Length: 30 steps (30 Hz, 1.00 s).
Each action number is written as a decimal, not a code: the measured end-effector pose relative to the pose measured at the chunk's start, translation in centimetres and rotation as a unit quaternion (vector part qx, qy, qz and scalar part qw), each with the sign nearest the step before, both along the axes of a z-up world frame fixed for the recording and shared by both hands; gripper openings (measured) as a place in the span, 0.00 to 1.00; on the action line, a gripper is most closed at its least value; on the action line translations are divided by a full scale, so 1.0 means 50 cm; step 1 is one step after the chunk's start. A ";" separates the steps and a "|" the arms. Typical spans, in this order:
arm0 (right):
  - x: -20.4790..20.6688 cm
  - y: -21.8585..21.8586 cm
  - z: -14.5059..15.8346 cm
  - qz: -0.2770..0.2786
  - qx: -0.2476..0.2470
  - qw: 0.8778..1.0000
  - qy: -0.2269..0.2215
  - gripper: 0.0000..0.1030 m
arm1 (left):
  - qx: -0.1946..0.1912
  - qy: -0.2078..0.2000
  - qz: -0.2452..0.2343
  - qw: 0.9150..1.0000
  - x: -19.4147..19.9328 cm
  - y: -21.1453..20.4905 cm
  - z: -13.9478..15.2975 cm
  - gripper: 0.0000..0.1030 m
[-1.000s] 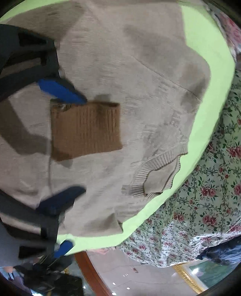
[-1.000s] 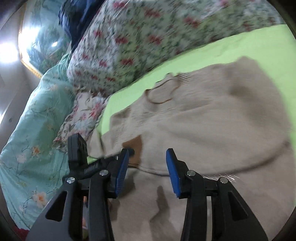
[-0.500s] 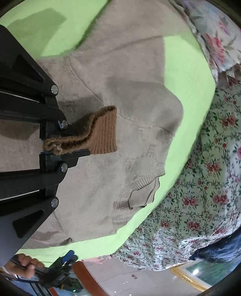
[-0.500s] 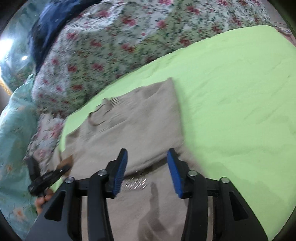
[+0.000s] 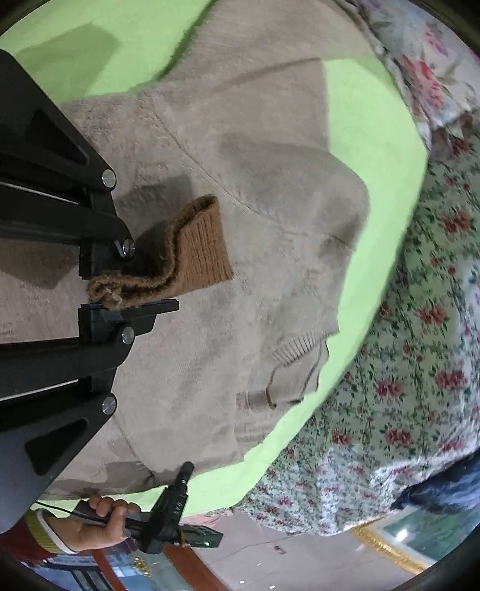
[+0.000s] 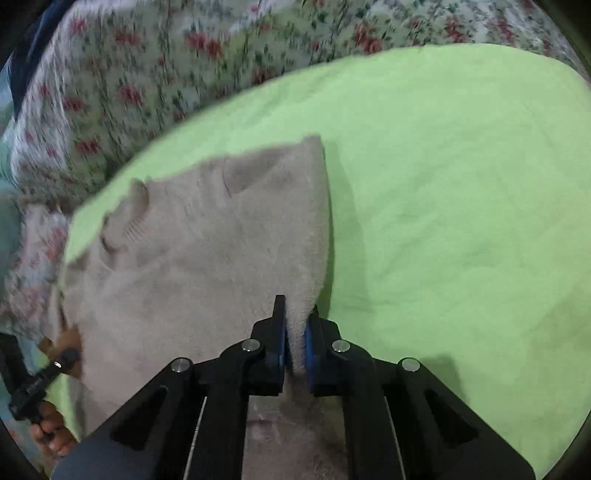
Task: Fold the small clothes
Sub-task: 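Grasp the brown cuff of the other sleeve with the left tool, then fold the held sleeve across the chest with the left tool and release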
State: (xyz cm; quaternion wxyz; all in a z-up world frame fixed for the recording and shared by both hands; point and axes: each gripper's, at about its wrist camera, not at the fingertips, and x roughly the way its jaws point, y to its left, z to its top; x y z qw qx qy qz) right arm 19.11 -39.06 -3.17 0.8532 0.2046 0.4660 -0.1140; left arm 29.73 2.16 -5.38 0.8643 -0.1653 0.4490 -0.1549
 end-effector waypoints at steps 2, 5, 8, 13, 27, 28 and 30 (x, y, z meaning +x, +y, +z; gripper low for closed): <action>-0.010 -0.007 0.014 -0.016 -0.024 1.000 -0.006 0.09 | 0.009 -0.005 -0.006 1.000 0.002 -0.010 0.003 0.06; -0.024 -0.019 0.009 -0.048 -0.040 0.998 0.012 0.11 | 0.037 0.009 0.000 0.999 0.002 -0.010 -0.019 0.07; -0.057 0.011 0.033 -0.039 -0.027 0.999 -0.019 0.15 | 0.026 0.024 0.008 0.999 -0.007 0.008 -0.038 0.11; -0.069 0.099 0.022 0.042 -0.008 0.999 -0.032 0.58 | 0.019 0.026 0.019 0.999 -0.036 0.034 -0.034 0.12; -0.161 0.119 0.125 -0.007 -0.055 0.996 -0.073 0.58 | -0.011 0.025 0.189 0.982 -0.138 0.360 0.012 0.50; -0.171 0.130 0.125 0.000 -0.043 0.996 -0.076 0.58 | -0.018 0.026 0.207 0.978 -0.137 0.390 0.013 0.50; -0.183 0.154 0.117 0.013 -0.021 0.997 -0.076 0.58 | -0.033 0.029 0.246 0.968 -0.134 0.451 0.015 0.56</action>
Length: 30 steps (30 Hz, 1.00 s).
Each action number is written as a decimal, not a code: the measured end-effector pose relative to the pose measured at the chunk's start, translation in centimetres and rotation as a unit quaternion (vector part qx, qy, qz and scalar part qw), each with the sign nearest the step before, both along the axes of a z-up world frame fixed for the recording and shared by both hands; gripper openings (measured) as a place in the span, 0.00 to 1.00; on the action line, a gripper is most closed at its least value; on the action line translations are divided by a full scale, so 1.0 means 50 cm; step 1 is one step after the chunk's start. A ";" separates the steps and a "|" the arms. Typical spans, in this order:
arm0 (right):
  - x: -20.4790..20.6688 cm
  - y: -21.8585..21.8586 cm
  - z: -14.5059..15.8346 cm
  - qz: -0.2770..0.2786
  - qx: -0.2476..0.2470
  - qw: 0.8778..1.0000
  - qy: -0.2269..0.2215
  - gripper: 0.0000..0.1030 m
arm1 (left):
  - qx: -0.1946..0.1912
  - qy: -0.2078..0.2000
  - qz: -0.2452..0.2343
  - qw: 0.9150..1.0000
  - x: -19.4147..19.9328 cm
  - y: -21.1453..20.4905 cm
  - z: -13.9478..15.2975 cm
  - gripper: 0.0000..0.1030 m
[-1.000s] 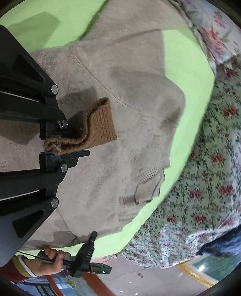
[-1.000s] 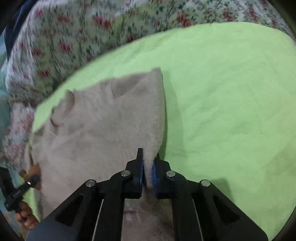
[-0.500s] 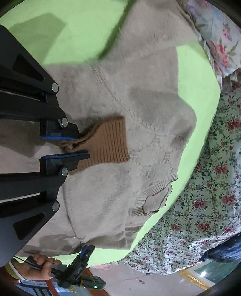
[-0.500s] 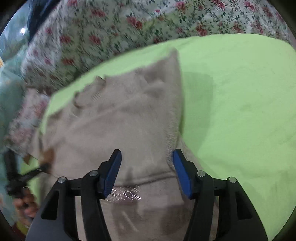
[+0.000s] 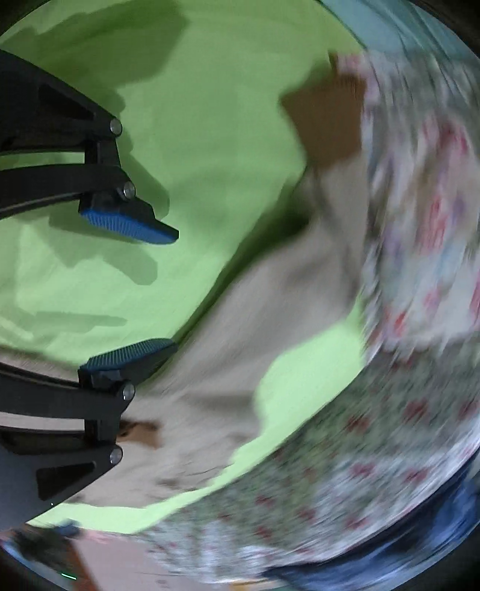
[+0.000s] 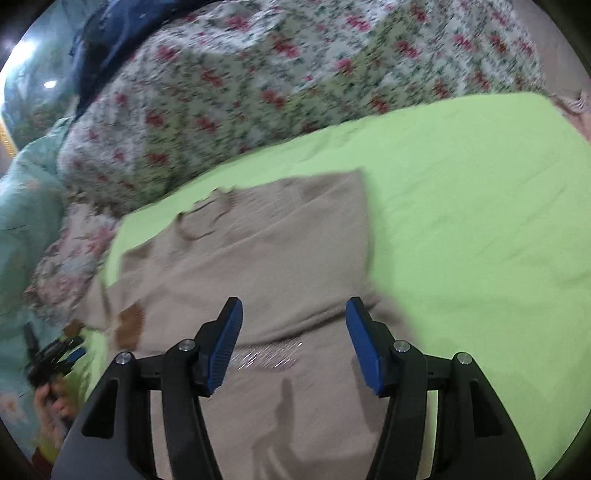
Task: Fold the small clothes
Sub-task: 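Fold the held sleeve across the chest with the left tool and release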
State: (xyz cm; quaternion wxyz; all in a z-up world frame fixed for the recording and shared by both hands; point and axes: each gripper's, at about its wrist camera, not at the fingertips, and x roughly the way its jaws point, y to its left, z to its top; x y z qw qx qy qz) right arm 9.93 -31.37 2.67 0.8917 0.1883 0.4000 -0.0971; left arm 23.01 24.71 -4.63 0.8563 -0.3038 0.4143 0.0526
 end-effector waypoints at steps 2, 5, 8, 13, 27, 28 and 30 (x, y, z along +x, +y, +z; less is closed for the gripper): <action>-0.011 0.030 -0.016 0.014 0.012 1.000 0.010 0.58 | -0.020 -0.006 0.034 0.999 0.001 0.060 0.001 0.60; -0.018 0.075 -0.052 0.042 0.020 0.998 0.037 0.58 | -0.063 -0.010 0.087 0.994 0.002 0.153 -0.008 0.64; -0.022 0.111 -0.082 0.064 0.025 0.996 0.056 0.58 | -0.092 -0.015 0.133 0.987 0.007 0.222 -0.019 0.70; -0.015 0.143 -0.111 0.082 0.034 0.993 0.072 0.58 | -0.088 -0.018 0.165 0.982 0.040 0.287 -0.029 0.68; -0.017 0.162 -0.105 0.096 0.042 0.992 0.064 0.58 | 0.009 -0.105 0.052 0.993 0.017 0.193 0.136 0.05; -0.020 0.161 -0.103 0.097 0.043 0.992 0.062 0.58 | 0.022 -0.116 0.036 0.992 0.013 0.170 0.167 0.05; -0.026 0.158 -0.097 0.097 0.043 0.993 0.057 0.58 | 0.043 -0.142 0.001 0.989 0.009 0.119 0.231 0.05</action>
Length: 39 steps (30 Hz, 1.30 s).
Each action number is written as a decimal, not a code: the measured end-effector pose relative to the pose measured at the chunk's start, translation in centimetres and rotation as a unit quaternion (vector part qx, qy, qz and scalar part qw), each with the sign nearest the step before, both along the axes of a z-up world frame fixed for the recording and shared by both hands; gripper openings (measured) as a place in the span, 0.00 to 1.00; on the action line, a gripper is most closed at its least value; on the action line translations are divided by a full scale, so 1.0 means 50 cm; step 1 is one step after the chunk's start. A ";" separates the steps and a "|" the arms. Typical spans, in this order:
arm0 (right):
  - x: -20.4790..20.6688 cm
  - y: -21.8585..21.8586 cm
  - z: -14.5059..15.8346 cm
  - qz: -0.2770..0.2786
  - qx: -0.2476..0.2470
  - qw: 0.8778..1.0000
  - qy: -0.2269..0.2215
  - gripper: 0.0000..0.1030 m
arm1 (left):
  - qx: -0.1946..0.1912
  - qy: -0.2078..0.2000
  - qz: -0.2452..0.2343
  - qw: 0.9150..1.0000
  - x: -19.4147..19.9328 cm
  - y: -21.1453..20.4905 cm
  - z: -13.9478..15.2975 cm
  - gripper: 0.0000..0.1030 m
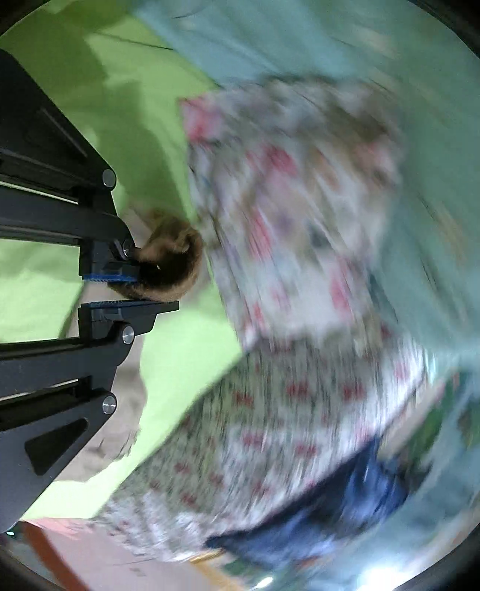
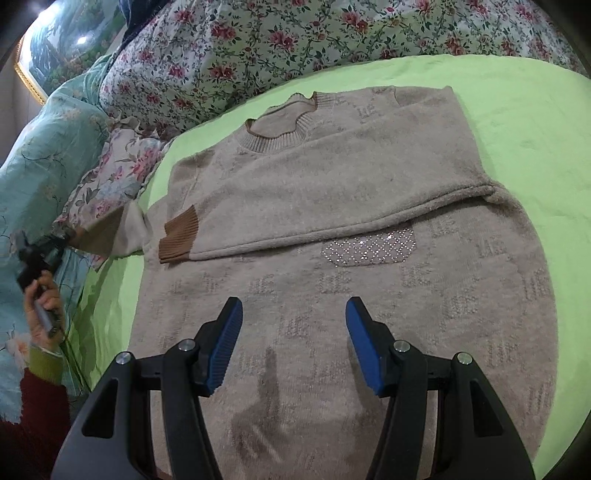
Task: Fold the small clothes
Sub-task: 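Fold the held sleeve across the chest with the left tool and release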
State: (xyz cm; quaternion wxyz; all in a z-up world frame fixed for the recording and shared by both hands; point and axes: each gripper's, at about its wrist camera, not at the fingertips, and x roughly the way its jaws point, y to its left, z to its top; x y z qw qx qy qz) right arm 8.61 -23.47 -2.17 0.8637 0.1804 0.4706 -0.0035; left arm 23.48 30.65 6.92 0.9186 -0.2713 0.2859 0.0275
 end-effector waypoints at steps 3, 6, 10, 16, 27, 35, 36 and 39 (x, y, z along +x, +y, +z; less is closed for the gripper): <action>-0.010 -0.006 0.005 -0.004 0.004 1.000 -0.005 0.58 | 0.025 -0.046 -0.061 0.997 -0.005 -0.083 0.093 0.05; -0.020 -0.013 0.006 -0.007 0.008 1.000 -0.006 0.58 | 0.050 -0.073 -0.130 0.988 0.003 -0.189 0.164 0.05; -0.036 -0.027 0.004 -0.015 0.015 1.000 -0.008 0.58 | 0.049 -0.079 -0.223 0.970 0.029 -0.358 0.185 0.05; -0.059 -0.061 0.000 -0.036 0.026 0.999 -0.010 0.58 | 0.024 -0.042 -0.297 0.954 0.088 -0.574 0.101 0.05; -0.087 -0.127 0.000 -0.080 0.032 0.996 -0.017 0.58 | 0.031 0.070 -0.341 0.937 0.197 -0.862 -0.175 0.06; -0.075 -0.123 0.006 -0.084 0.043 0.995 -0.030 0.58 | 0.041 0.106 -0.375 0.920 0.164 -0.888 -0.259 0.22; -0.070 -0.119 0.007 -0.083 0.046 0.995 -0.032 0.58 | 0.041 0.108 -0.378 0.918 0.156 -0.885 -0.260 0.29; -0.054 -0.108 0.008 -0.076 0.052 0.995 -0.037 0.58 | 0.042 0.108 -0.385 0.915 0.109 -0.854 -0.256 0.41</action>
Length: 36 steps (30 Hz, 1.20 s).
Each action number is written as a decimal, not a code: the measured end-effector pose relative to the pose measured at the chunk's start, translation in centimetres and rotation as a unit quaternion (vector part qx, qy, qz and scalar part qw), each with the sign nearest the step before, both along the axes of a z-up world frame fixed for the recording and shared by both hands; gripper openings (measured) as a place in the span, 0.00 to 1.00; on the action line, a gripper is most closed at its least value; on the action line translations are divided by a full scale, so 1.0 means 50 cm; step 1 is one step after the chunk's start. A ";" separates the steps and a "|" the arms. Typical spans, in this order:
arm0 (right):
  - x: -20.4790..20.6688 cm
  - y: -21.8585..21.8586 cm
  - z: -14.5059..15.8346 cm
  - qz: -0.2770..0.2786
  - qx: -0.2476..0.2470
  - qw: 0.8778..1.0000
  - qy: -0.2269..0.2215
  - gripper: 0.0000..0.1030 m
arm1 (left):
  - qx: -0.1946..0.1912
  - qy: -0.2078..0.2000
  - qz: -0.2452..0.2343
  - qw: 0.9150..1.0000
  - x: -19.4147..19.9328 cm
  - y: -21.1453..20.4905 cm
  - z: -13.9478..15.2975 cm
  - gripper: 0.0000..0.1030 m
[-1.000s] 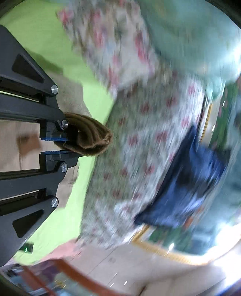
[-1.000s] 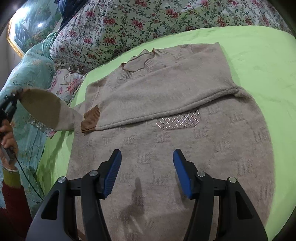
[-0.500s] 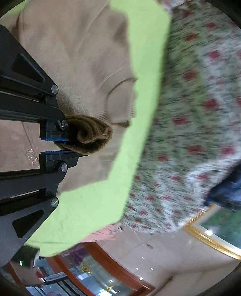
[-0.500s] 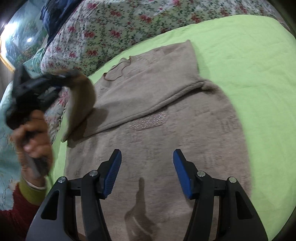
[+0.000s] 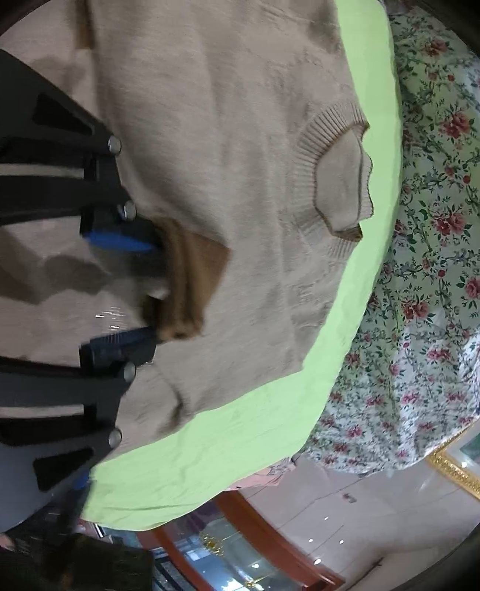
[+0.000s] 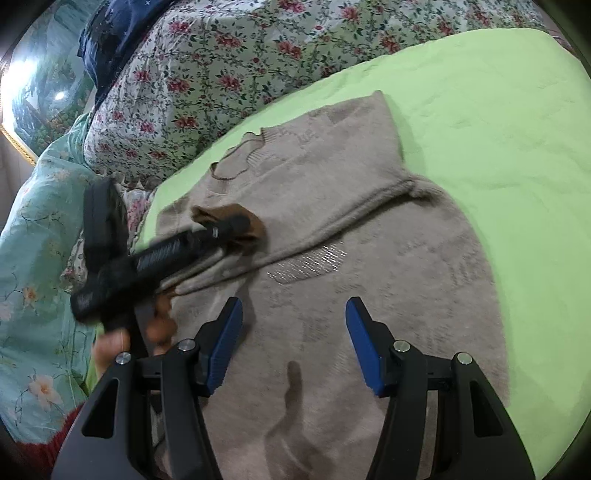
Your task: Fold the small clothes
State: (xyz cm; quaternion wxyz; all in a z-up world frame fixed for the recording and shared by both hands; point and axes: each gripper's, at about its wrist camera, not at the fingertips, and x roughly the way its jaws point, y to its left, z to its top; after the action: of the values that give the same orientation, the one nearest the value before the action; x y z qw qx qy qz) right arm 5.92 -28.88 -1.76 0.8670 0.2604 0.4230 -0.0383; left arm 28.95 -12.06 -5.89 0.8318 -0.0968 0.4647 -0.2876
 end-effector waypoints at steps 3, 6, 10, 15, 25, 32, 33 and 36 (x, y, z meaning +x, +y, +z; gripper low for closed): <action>0.028 0.006 -0.001 0.007 0.008 1.000 -0.003 0.58 | -0.001 0.005 0.007 1.000 -0.055 0.057 0.005 0.47; 0.069 0.010 -0.011 0.015 0.023 1.000 0.002 0.58 | 0.004 0.006 0.034 0.999 -0.104 0.138 0.009 0.48; 0.131 0.017 -0.032 0.026 0.046 0.999 0.006 0.58 | 0.037 0.002 0.109 0.993 -0.142 0.269 0.010 0.48; 0.193 0.007 -0.057 -0.007 0.032 0.999 0.024 0.58 | 0.053 0.013 0.226 0.973 -0.133 0.445 0.002 0.47; 0.256 0.015 -0.002 0.033 0.055 0.998 -0.021 0.12 | 0.058 0.017 0.278 0.959 -0.085 0.509 -0.012 0.44; 0.222 -0.073 0.094 -0.011 -0.017 0.998 -0.067 0.12 | 0.070 0.009 0.283 0.956 -0.058 0.485 -0.006 0.43; 0.226 -0.087 0.070 -0.013 -0.011 0.999 -0.048 0.12 | 0.071 0.011 0.284 0.956 -0.053 0.481 -0.008 0.43; 0.232 -0.091 0.023 -0.011 -0.022 1.000 -0.013 0.12 | 0.082 0.009 0.295 0.952 -0.048 0.475 -0.010 0.37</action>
State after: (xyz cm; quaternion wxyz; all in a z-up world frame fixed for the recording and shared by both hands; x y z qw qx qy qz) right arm 17.54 -33.45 -0.63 0.8776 0.2460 0.4079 -0.0535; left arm 26.54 11.71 -6.37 0.8805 -0.1636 0.4448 0.0107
